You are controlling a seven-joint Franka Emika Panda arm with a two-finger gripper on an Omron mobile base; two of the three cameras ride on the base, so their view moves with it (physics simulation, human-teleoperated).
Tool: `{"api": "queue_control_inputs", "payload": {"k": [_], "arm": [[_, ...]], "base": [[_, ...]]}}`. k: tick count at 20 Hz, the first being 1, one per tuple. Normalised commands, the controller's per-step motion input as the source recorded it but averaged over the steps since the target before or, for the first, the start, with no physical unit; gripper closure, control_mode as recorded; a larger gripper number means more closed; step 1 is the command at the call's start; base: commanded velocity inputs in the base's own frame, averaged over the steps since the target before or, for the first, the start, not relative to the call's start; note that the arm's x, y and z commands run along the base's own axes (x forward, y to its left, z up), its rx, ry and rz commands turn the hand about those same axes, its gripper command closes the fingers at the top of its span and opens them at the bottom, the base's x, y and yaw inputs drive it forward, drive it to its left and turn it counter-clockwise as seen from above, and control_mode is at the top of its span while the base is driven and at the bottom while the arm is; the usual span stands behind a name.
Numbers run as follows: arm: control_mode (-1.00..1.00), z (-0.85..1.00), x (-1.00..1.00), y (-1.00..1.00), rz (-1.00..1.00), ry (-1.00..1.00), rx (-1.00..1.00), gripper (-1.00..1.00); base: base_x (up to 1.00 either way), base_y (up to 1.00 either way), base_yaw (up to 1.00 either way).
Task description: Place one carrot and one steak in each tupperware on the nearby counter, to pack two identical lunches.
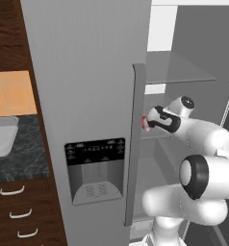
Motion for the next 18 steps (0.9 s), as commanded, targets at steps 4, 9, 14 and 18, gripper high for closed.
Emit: {"api": "queue_control_inputs", "payload": {"k": [4,9,14,18], "arm": [[-1.00,-0.28,0.03,0.25,0.05,-0.03,-0.20,-1.00],[-1.00,-0.36,0.50,-0.10,0.00,0.00,-0.03,-1.00],[-1.00,-0.41,0.61,0.02,0.00,0.00,-0.01,-1.00],[-1.00,-0.24,0.29,0.14,0.00,-0.03,-0.05,-1.00]], "base": [[0.00,0.00,0.00],[0.00,0.00,0.00],[0.00,0.00,0.00],[0.00,0.00,0.00]]}}
